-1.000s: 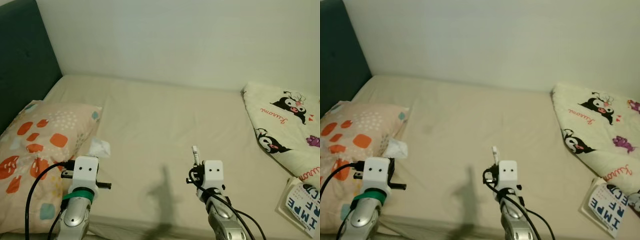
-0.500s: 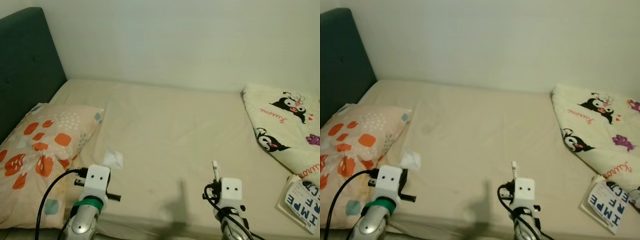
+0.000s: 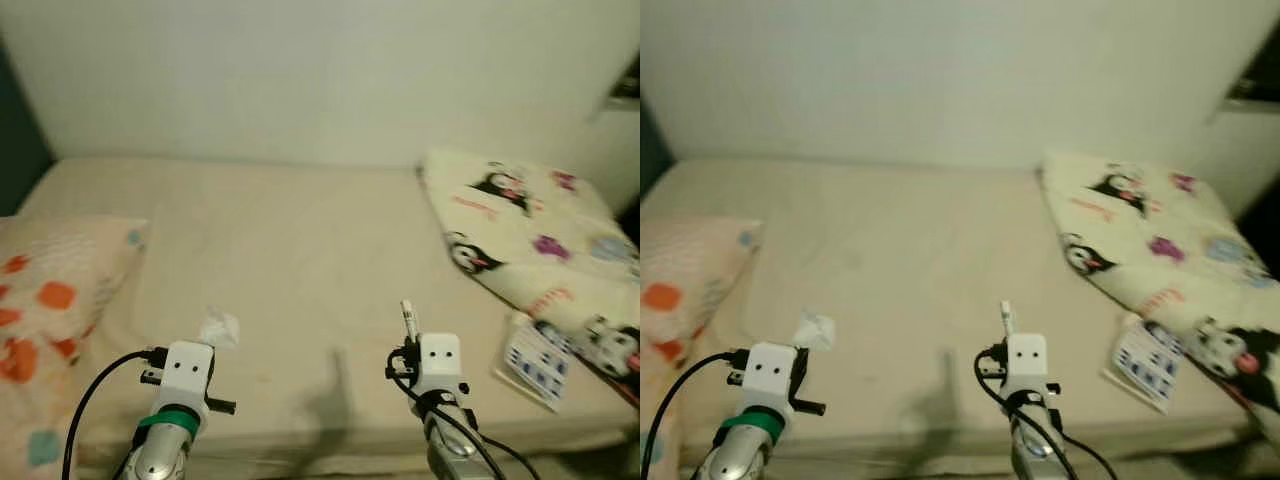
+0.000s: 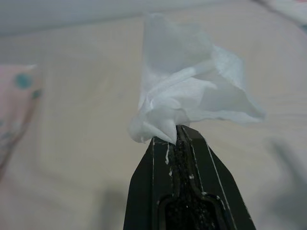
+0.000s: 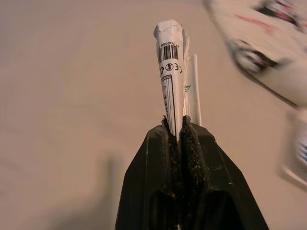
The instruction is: Clean up the room
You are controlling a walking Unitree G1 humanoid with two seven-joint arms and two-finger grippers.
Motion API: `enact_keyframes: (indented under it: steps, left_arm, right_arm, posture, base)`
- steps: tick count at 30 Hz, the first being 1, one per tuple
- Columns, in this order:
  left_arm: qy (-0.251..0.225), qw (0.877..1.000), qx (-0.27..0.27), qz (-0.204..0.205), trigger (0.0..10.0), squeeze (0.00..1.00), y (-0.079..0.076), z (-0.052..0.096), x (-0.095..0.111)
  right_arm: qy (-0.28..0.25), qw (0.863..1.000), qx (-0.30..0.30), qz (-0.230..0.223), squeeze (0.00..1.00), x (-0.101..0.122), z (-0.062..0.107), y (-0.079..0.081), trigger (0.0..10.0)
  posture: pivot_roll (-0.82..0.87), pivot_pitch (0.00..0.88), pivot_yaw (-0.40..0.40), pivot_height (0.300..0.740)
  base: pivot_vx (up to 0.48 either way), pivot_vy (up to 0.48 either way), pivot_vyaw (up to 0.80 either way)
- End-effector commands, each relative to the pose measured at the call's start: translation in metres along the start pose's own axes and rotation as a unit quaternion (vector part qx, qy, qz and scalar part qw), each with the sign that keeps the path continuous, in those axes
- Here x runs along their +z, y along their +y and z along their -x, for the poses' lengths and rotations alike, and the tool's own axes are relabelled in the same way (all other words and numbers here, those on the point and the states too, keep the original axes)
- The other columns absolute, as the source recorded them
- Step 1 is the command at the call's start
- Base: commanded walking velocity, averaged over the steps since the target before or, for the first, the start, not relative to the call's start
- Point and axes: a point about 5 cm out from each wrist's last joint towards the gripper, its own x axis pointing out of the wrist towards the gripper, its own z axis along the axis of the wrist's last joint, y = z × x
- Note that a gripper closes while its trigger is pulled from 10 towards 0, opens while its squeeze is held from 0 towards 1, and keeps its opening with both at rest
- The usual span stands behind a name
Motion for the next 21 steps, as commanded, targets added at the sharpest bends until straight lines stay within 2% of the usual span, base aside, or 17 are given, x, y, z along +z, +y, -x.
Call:
enact_keyframes:
  steps: [1, 17, 21]
  left_arm:
    - [0.01, 1.0, 0.001, 0.004, 10.0, 0.0, -0.002, 0.002, -0.004]
    - [-0.007, 1.0, 0.004, -0.003, 10.0, 0.0, 0.001, -0.005, 0.004]
    - [-0.009, 1.0, -0.003, -0.009, 10.0, 0.0, -0.001, -0.006, 0.007]
  right_arm:
    - [0.015, 1.0, 0.0, -0.002, 0.0, -0.005, 0.0, 0.0, 10.0]
    - [0.022, 0.999, -0.018, 0.019, 0.0, -0.008, 0.0, -0.007, 10.0]
    - [0.029, 0.999, -0.033, 0.02, 0.0, -0.013, 0.002, -0.013, 10.0]
  posture:
    - [0.1, 0.0, -0.025, 0.74]
    - [0.09, 0.0, -0.016, 0.74]
    - [0.1, 0.0, 0.009, 0.74]
  base:
    - [0.0, 0.0, -0.8]
    - [0.0, 0.0, -0.8]
    - [0.0, 0.0, -0.8]
